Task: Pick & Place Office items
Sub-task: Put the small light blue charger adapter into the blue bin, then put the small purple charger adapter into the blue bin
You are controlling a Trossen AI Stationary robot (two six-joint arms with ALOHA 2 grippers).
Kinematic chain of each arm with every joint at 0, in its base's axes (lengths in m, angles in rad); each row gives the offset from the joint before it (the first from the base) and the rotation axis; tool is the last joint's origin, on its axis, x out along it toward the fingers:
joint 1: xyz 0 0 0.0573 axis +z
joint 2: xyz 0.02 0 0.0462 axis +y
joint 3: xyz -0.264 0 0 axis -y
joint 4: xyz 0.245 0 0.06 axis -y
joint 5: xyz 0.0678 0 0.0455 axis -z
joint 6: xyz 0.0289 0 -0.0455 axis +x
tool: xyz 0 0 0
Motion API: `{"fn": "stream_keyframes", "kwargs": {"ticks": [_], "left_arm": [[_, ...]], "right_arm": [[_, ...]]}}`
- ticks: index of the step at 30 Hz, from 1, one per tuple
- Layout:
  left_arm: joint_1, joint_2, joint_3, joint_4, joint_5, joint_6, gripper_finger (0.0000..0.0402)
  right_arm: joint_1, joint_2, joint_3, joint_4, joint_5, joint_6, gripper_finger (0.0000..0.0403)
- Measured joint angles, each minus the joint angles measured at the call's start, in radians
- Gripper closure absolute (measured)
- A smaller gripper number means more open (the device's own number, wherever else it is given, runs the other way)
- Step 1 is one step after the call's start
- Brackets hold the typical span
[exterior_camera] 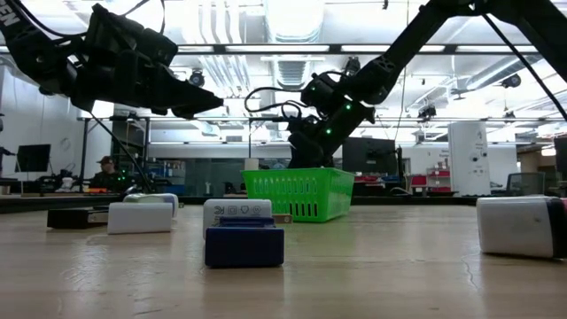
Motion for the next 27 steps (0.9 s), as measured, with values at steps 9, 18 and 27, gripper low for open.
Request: {"fn": "stream_keyframes", "kwargs": {"ticks": [9,18,27], "left_arm": [[0.0,0.0,0.0,-0.007,0.0,-0.007,0.0184],[0.0,0.0,0.0,-0.129,0.002,-0.02,0.0184],[-0.001,0.0,0.012,-0.207,0.001,-0.043,0.0183]], "right_arm": [[0.031,-0.03,0.022,0.04,0.079,-0.029,0.0159],[0.111,-0.15,-0.071,0.288,0.01,-0.071,0.0168],[0.227,-0.23,-0.257,0.615,-0.007,-0.07,0.0165]]}}
